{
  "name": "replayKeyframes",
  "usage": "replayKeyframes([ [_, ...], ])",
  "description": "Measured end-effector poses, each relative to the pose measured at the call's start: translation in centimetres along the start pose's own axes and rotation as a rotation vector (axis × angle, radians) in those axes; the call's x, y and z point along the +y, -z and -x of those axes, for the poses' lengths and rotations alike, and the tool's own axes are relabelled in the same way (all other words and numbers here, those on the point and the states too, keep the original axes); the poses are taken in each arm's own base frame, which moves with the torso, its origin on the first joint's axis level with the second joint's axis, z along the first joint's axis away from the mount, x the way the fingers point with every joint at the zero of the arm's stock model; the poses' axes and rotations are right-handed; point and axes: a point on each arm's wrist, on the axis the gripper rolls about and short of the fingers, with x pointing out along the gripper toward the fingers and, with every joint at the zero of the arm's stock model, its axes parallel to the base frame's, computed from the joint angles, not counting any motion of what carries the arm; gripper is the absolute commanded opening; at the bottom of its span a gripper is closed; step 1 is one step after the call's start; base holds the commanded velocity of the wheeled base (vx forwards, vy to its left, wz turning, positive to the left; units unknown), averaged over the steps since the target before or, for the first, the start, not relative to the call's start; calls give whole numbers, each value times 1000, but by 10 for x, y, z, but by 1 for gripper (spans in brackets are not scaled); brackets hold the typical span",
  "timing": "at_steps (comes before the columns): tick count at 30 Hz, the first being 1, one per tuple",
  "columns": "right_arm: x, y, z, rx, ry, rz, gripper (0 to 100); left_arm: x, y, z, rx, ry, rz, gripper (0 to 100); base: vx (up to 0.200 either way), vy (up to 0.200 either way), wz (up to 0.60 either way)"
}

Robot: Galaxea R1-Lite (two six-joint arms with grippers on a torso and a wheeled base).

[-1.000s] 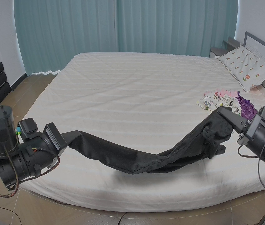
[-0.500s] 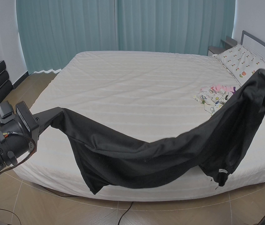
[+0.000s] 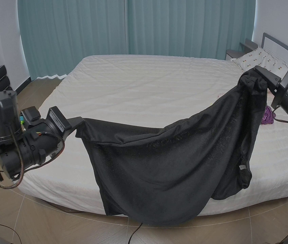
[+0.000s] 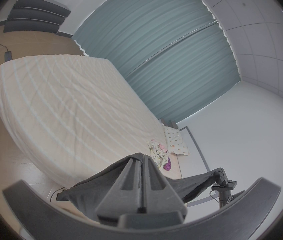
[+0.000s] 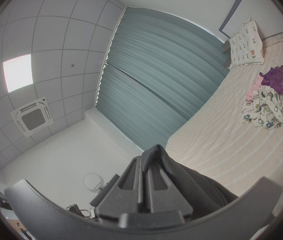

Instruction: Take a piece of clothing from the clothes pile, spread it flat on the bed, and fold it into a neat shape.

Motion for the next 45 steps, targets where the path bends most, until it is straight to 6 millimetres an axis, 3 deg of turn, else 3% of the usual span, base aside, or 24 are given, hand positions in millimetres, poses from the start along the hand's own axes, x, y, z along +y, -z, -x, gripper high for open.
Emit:
replayKeyframes([
  [10,-56,7,-33,9,93,22,0,6,-1,-52,7,-51,2,0,160,0,0],
  [17,-75,14,-42,30,126,9,0,8,-3,-76,4,-64,4,0,200,0,0],
  [32,-117,28,-61,54,182,-13,0,33,1,-138,21,-147,8,0,200,0,0],
  [45,-174,41,-85,53,269,-28,0,61,2,-188,18,-195,18,0,0,0,0],
])
